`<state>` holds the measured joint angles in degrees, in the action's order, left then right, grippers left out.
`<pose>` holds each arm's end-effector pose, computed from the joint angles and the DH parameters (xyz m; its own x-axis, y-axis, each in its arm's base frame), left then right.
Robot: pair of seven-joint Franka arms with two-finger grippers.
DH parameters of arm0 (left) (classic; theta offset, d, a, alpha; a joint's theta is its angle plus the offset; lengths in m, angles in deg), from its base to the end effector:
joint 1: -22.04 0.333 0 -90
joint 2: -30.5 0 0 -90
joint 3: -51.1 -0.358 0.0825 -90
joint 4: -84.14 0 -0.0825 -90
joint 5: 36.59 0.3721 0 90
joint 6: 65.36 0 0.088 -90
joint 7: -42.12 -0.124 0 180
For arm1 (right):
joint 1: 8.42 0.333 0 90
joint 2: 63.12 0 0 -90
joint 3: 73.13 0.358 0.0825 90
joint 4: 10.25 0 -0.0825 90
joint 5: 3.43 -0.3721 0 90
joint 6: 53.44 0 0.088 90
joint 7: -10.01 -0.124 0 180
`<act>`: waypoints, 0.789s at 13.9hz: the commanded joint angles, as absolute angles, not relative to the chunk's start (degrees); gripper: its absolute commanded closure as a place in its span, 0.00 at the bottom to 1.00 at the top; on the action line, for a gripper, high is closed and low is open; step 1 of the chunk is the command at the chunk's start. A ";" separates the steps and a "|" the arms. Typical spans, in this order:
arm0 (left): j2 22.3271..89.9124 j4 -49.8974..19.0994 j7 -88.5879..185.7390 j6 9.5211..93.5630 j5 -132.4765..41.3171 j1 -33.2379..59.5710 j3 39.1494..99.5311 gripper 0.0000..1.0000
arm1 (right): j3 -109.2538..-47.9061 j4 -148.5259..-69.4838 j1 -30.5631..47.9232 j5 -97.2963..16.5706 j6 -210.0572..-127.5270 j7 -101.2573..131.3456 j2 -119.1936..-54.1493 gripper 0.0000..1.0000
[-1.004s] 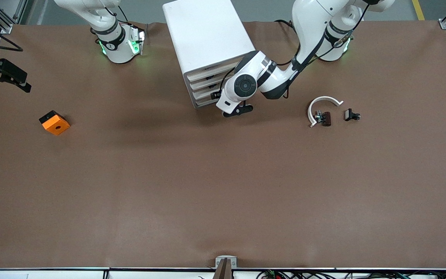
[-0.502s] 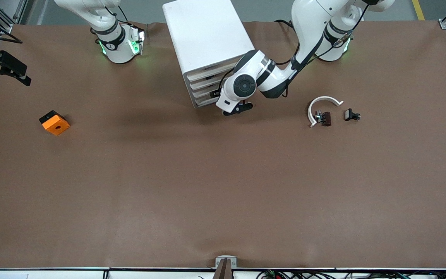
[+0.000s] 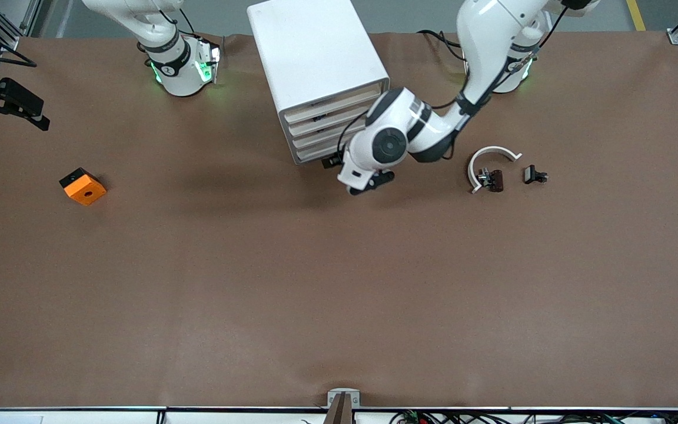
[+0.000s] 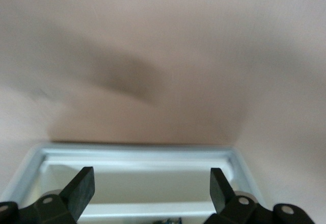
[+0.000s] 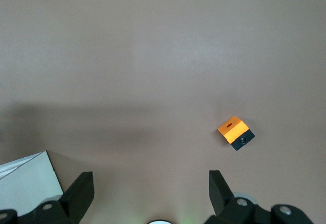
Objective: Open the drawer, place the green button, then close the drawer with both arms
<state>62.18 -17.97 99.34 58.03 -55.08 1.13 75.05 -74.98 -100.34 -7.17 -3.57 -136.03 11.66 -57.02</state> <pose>0.4698 -0.4535 0.2910 0.7988 0.3738 -0.4713 0.4563 -0.8871 0.0699 0.4903 -0.0060 0.6926 0.9995 0.0189 -0.0243 0.0188 -0.9998 -0.0066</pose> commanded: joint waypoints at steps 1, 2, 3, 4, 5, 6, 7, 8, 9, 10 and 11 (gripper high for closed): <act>62.05 -10.19 99.52 49.54 -47.87 6.73 74.04 0.00 | -74.27 -100.16 -8.07 -3.60 -133.51 11.51 -57.32 0.00; 61.96 -8.26 99.60 48.99 -45.31 8.92 73.95 0.00 | -74.27 -100.16 -8.07 -3.60 -132.81 11.51 -57.93 0.00; 61.53 -6.76 99.52 48.90 -43.03 11.73 73.87 0.00 | -74.27 -100.16 -7.98 -3.60 -132.45 11.51 -58.11 0.00; 60.74 -5.52 99.08 48.99 -40.65 14.19 73.87 0.00 | -74.27 -100.16 -7.98 -3.60 -132.45 11.51 -58.20 0.00; 60.38 -4.55 99.08 48.90 -38.28 15.44 73.87 0.00 | -74.27 -100.16 -7.98 -3.60 -132.45 11.51 -58.20 0.00; 59.51 -4.28 98.99 48.99 -35.73 16.41 73.87 0.00 | -74.27 -100.16 -8.07 -3.95 -132.36 11.51 -58.20 0.00; 58.55 -4.11 98.56 48.99 -33.79 18.16 73.87 0.00 | -74.27 -100.25 -8.07 -4.04 -132.36 11.33 -58.20 0.00; 57.58 -4.10 97.59 48.90 -32.73 20.09 73.95 0.00 | -74.27 -100.25 -7.98 -4.04 -132.19 11.33 -58.20 0.00; 56.44 -3.93 95.32 48.90 -32.02 22.02 73.95 0.00 | -74.27 -100.25 -7.98 -4.04 -132.19 11.33 -58.20 0.00; 54.51 -3.93 91.82 47.42 -31.76 23.87 73.95 0.00 | -74.27 -100.33 -8.07 -4.04 -132.19 11.33 -58.28 0.00; 52.67 -3.84 88.56 43.93 -31.67 25.63 73.95 0.00 | -74.27 -100.33 -8.07 -4.04 -132.10 11.33 -58.29 0.00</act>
<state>57.00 -3.18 93.38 48.61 -32.77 22.64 73.73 -74.93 -100.51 -7.18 -3.64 -132.75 11.66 -58.31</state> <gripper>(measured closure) 0.000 0.000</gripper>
